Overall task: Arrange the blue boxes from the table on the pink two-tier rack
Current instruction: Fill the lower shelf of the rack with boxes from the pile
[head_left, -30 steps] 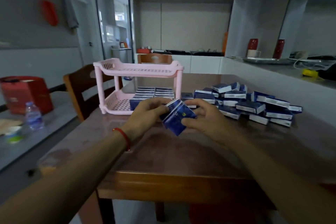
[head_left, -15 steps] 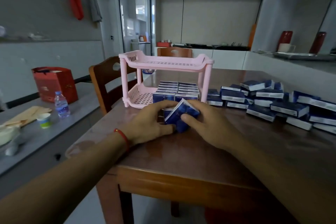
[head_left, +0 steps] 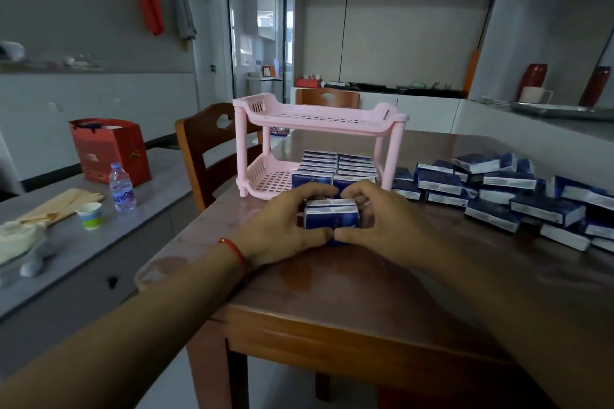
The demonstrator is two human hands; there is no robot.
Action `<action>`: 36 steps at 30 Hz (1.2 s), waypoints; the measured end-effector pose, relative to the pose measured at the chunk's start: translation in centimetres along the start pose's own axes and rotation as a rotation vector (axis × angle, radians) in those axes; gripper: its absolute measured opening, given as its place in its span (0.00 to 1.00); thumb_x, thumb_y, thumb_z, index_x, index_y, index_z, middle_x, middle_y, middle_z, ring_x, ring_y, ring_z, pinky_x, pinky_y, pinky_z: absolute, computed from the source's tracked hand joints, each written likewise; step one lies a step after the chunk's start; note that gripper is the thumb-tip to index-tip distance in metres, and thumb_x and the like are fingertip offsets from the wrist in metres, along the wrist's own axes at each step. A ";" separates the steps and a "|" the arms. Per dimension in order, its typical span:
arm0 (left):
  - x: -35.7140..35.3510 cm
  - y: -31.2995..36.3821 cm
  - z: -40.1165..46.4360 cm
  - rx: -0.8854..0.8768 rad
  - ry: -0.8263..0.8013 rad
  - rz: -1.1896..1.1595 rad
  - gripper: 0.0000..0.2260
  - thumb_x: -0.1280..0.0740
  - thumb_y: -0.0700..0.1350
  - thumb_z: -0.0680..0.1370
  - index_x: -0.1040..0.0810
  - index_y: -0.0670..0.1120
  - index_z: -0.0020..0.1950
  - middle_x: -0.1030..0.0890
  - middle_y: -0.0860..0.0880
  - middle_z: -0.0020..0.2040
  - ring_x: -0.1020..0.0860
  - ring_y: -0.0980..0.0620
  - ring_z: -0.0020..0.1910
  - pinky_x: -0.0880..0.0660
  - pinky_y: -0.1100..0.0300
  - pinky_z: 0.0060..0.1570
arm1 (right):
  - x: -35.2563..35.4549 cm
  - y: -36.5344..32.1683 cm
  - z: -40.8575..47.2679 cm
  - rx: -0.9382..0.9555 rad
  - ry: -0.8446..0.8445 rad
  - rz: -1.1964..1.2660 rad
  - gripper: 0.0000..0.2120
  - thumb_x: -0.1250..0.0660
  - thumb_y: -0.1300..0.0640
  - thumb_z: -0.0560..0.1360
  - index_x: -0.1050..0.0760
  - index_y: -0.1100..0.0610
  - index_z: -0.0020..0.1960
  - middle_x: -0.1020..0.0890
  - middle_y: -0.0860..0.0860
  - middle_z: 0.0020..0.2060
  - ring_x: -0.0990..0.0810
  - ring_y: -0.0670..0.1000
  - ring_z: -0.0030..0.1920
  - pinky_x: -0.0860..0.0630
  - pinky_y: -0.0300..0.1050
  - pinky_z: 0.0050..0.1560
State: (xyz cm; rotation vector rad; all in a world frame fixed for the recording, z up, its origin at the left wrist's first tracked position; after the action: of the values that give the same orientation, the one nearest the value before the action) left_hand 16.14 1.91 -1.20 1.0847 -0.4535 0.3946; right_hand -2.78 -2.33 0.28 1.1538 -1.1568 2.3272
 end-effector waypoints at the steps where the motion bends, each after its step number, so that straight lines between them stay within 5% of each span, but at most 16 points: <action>1: 0.2 0.0 -0.1 -0.003 0.021 -0.019 0.28 0.23 0.40 0.72 0.26 0.49 0.70 0.21 0.52 0.65 0.21 0.58 0.62 0.23 0.57 0.63 | -0.3 0.0 0.2 -0.010 -0.003 0.030 0.25 0.21 0.47 0.67 0.27 0.48 0.59 0.18 0.41 0.51 0.19 0.39 0.47 0.21 0.38 0.47; 4: 1.0 0.2 -0.4 0.011 0.084 -0.142 0.26 0.26 0.32 0.72 0.26 0.45 0.69 0.21 0.49 0.64 0.19 0.56 0.60 0.22 0.59 0.62 | -0.5 -0.2 1.0 -0.037 -0.016 0.184 0.26 0.21 0.46 0.66 0.25 0.48 0.60 0.16 0.46 0.50 0.16 0.48 0.47 0.17 0.54 0.52; 8: 3.4 -0.4 -1.1 0.021 0.085 -0.183 0.25 0.26 0.36 0.74 0.26 0.51 0.69 0.22 0.53 0.66 0.22 0.56 0.64 0.22 0.56 0.62 | -0.2 -1.6 2.8 -0.016 0.019 0.199 0.22 0.20 0.49 0.67 0.23 0.50 0.58 0.17 0.46 0.44 0.17 0.48 0.45 0.17 0.49 0.51; 11: 6.4 -1.3 -1.3 0.011 0.418 -0.092 0.20 0.26 0.38 0.74 0.26 0.49 0.63 0.21 0.52 0.58 0.21 0.54 0.58 0.21 0.58 0.58 | 0.1 -2.8 4.7 -0.018 0.124 0.206 0.22 0.20 0.49 0.66 0.24 0.48 0.56 0.18 0.43 0.44 0.18 0.46 0.44 0.18 0.46 0.49; 14: 8.4 -2.6 -0.4 0.179 0.748 0.007 0.21 0.26 0.37 0.73 0.32 0.46 0.61 0.25 0.47 0.56 0.23 0.53 0.49 0.22 0.66 0.48 | -1.0 -3.3 6.6 -0.065 0.167 0.255 0.23 0.20 0.48 0.67 0.24 0.51 0.58 0.17 0.46 0.48 0.19 0.46 0.46 0.18 0.46 0.50; 19: 8.4 -3.4 1.2 0.107 0.682 -0.070 0.27 0.27 0.36 0.72 0.34 0.50 0.66 0.32 0.47 0.67 0.28 0.53 0.61 0.26 0.74 0.46 | -3.2 -4.2 8.3 -0.078 0.215 0.299 0.22 0.20 0.51 0.67 0.23 0.51 0.58 0.17 0.45 0.46 0.18 0.45 0.44 0.17 0.46 0.49; 28: 8.9 -4.1 -1.0 -0.041 0.400 0.114 0.29 0.25 0.46 0.75 0.32 0.52 0.72 0.31 0.53 0.68 0.29 0.53 0.67 0.25 0.60 0.63 | -4.2 -4.8 8.1 0.046 0.141 0.266 0.18 0.19 0.50 0.66 0.24 0.42 0.51 0.16 0.41 0.45 0.18 0.42 0.46 0.19 0.41 0.50; 33: 10.1 -5.3 1.0 0.182 0.595 -0.255 0.18 0.34 0.46 0.78 0.30 0.55 0.67 0.30 0.51 0.67 0.27 0.50 0.64 0.27 0.59 0.55 | -3.2 -4.5 8.7 -0.086 0.216 0.345 0.19 0.20 0.53 0.68 0.20 0.51 0.56 0.15 0.45 0.46 0.17 0.45 0.46 0.18 0.44 0.50; 36: 10.5 -6.0 3.3 0.334 0.572 -0.381 0.12 0.42 0.45 0.82 0.25 0.48 0.63 0.23 0.47 0.63 0.23 0.46 0.63 0.25 0.59 0.53 | -3.8 -4.5 9.1 -0.130 0.270 0.380 0.19 0.20 0.52 0.68 0.19 0.55 0.56 0.15 0.47 0.47 0.17 0.46 0.47 0.17 0.47 0.51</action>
State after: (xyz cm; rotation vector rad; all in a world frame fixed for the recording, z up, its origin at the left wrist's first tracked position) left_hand 27.58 -2.69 1.22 1.2864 0.3363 0.4275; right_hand 6.98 -6.20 2.95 0.5894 -1.4980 2.5298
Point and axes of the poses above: each hand's wrist, its own z-axis towards the middle knuckle, its own x-axis out of the back of the hand, y = z × x, the point moved 2 cm from there along z, towards the middle knuckle
